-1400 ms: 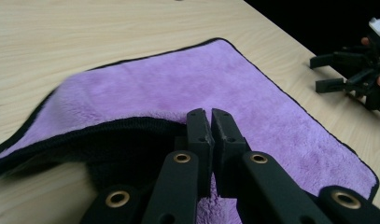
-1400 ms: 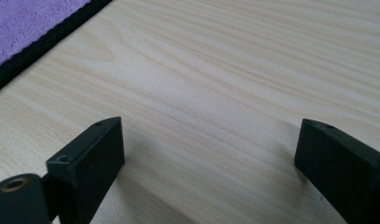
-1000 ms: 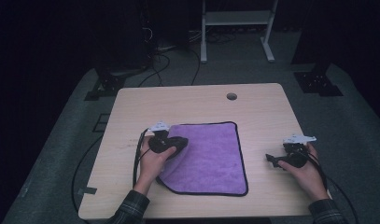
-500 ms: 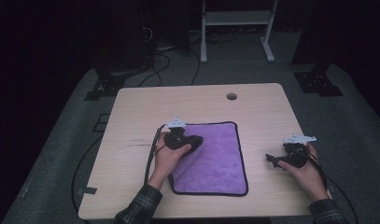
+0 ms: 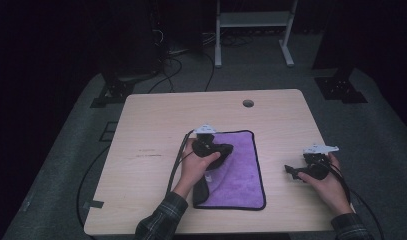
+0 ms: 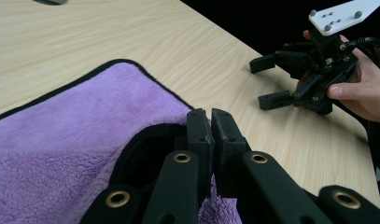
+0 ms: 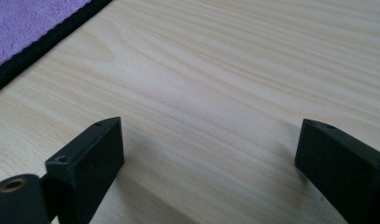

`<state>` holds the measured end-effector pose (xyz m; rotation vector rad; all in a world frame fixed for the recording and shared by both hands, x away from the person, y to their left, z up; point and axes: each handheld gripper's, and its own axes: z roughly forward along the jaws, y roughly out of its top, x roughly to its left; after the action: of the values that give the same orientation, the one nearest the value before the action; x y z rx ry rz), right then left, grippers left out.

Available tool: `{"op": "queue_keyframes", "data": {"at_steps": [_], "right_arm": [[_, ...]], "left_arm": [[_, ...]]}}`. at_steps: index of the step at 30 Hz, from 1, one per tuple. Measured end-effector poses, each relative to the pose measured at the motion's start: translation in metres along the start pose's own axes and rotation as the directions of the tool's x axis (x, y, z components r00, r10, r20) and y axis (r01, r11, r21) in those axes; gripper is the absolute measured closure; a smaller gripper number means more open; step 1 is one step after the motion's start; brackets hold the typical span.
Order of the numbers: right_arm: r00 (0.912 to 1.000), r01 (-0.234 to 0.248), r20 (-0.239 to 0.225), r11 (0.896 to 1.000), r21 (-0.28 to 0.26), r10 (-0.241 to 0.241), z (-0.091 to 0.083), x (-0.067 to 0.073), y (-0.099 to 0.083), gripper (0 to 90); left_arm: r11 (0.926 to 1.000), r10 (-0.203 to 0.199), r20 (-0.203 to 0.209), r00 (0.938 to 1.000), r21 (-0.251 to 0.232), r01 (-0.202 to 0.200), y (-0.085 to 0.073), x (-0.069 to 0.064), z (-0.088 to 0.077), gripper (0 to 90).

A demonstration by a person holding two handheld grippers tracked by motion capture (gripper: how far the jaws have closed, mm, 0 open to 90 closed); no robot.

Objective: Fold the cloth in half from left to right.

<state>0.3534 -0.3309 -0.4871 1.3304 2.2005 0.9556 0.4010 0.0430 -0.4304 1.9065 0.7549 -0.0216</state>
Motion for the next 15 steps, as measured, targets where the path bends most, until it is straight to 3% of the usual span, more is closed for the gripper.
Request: {"op": "queue_keyframes", "data": {"at_steps": [10,15], "right_arm": [[1.0000,0.005,-0.002,1.000,0.000,-0.005,0.000,0.000,0.000,7.2],[1.0000,0.006,-0.004,1.000,0.000,-0.006,0.000,0.000,0.000,7.2]], "left_arm": [[0.9998,0.000,0.043,0.9991,0.021,-0.001,0.005,-0.006,0.031,87.3],[0.9984,0.003,0.060,0.9982,0.056,-0.006,0.002,-0.008,0.051,87.2]]}}
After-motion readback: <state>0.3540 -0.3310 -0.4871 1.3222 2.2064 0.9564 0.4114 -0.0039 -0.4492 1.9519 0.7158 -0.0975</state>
